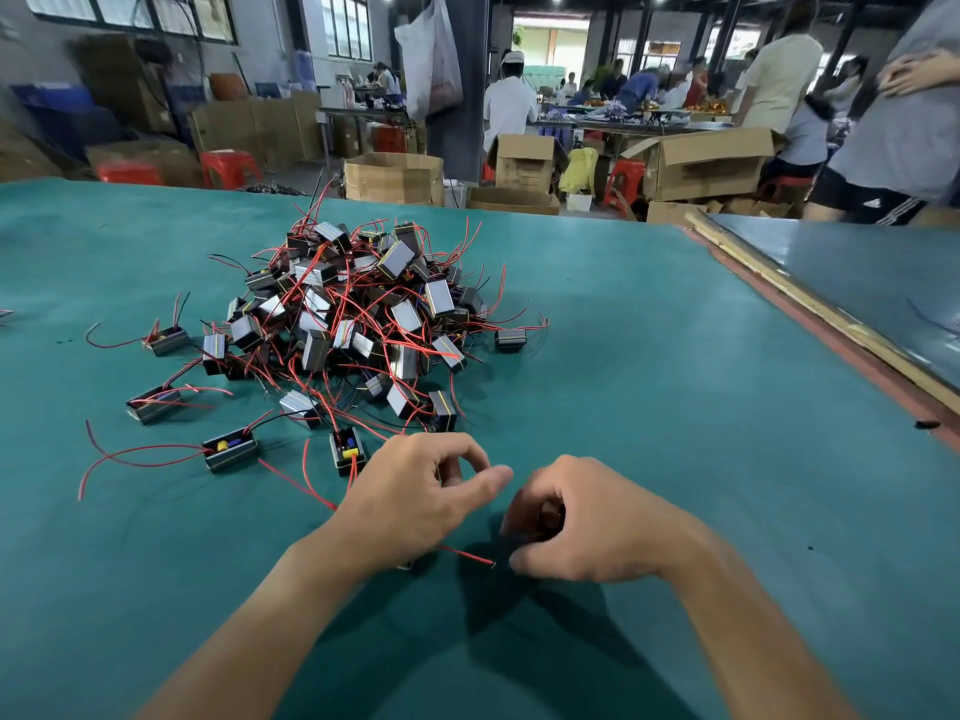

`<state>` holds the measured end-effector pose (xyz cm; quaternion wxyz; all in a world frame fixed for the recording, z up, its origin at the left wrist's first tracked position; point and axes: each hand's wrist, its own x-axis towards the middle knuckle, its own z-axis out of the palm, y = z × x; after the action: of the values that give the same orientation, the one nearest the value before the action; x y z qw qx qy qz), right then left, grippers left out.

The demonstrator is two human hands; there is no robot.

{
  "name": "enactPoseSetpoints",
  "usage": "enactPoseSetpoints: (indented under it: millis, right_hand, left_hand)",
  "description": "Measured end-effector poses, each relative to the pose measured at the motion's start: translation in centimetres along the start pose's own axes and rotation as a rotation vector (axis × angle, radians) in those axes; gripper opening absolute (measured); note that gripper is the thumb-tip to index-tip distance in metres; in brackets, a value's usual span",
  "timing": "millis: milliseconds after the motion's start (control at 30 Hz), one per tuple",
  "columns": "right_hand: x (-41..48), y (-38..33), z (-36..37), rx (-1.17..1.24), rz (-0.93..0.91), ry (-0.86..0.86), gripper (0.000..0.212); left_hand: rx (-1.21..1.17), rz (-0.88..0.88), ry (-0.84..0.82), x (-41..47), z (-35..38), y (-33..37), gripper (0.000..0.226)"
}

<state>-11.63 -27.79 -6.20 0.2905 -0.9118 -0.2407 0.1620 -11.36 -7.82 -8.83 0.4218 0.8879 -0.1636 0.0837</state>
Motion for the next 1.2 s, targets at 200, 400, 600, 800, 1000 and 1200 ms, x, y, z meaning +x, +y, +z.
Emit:
enactPoseSetpoints:
  millis: [200,400,600,800,1000,1200]
  right_hand:
    - [0.5,0.5,0.1,-0.027,0.028,0.12,0.007]
    - [1.2,1.0,0.3,-0.003,0.014,0.319,0.021]
    - [1.7,1.4,0.8,0.087,0.03,0.424,0.018]
    - [1.8,1.4,1.1,0.124,0.029,0.395,0.018]
    - [1.5,1.2,0.9,0.172,-0.006,0.368,0.028]
    - [1.8,1.5,0.9,0.195,0.031,0.348,0.02]
  left_hand:
    - [0.03,0.012,-0.001,0.1,0.1,-0.3,0.02]
    - [-0.107,-0.041,-0.014,0.2,0.0,-0.5,0.013]
    - [-0.145,-0.088,-0.083,0.3,0.3,-0.6,0.015]
    - [-0.005,-0.026,-0.03,0.0,0.5,-0.3,0.015]
    - [0.038,-0.005,-0.012,0.3,0.9,-0.2,0.017]
    - [-0.002,0.001,-0.029,0.3,0.9,-0.1,0.019]
